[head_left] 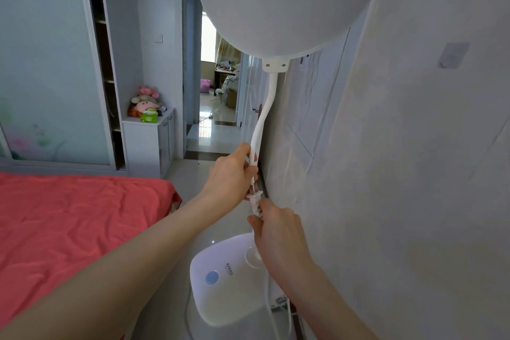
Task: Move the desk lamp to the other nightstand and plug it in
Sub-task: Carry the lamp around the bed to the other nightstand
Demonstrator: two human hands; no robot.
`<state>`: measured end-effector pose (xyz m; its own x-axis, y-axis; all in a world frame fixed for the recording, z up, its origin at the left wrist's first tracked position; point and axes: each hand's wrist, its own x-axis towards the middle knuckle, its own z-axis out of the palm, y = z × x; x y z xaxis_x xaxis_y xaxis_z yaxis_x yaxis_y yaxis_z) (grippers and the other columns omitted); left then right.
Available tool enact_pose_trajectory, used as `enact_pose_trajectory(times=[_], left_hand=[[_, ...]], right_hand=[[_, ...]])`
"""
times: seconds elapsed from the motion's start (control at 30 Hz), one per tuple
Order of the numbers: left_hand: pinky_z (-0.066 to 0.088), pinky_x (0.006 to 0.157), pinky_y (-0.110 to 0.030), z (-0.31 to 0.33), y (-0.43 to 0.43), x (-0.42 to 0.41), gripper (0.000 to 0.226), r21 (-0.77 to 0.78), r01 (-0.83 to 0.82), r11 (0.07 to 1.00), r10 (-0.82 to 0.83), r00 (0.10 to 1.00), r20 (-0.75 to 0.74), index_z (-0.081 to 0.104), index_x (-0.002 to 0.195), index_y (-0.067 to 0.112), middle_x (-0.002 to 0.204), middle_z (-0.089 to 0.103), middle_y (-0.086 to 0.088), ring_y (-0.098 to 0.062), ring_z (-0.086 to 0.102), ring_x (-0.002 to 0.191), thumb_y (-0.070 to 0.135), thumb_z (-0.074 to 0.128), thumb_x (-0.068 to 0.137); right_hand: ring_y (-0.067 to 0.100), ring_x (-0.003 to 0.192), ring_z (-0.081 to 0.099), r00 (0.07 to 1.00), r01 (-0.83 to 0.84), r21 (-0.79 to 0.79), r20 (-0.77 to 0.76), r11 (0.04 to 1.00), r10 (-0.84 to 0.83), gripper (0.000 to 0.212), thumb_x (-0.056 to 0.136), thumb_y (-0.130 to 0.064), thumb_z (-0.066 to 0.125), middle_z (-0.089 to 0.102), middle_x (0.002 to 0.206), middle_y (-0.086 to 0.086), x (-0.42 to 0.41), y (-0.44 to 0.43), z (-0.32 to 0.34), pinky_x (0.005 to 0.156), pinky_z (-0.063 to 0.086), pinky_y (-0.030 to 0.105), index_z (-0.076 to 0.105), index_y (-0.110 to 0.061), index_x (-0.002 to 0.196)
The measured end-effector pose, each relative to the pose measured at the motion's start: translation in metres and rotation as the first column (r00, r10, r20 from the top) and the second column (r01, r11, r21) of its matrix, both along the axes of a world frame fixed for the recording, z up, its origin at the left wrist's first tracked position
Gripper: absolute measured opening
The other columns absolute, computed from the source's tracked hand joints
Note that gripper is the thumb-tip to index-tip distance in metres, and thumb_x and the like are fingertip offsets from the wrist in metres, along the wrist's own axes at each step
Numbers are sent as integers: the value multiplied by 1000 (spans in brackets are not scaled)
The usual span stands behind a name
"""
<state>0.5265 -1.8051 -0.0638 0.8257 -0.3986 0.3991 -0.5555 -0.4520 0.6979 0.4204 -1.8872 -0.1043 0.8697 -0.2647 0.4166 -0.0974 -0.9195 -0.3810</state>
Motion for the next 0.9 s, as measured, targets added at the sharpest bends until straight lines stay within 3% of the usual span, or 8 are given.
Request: enact_pose_trajectory(times=[0.17,0.37,0.9], left_hand=[[56,48,-19,3,2,52,9,-28,24,999,-24,1000,-8,46,99,21,90,66,-4,-16,68,68,15,52,96],[62,61,-35,12,5,117,6,-17,24,1000,-24,1000,11,48,101,16,91,68,-7,-22,70,70,14,52,96],[62,63,-34,0,-53,225,11,13,44,999,-44,999,-6,49,107,12,95,67,-10,-23,70,73,14,52,97]], right_hand=[[29,81,56,1000,7,5,26,1000,-7,19,95,-28,51,66,92,12,56,1,-2,61,33,31,55,-12,102],[28,87,59,998,9,-8,55,1000,-9,17,94,-28,52,68,96,9,126,5,1,64,33,30,56,-14,103],[26,91,59,999,26,18,35,999,-27,21,95,-29,51,68,102,8,236,-49,-12,65,30,29,55,-15,110]])
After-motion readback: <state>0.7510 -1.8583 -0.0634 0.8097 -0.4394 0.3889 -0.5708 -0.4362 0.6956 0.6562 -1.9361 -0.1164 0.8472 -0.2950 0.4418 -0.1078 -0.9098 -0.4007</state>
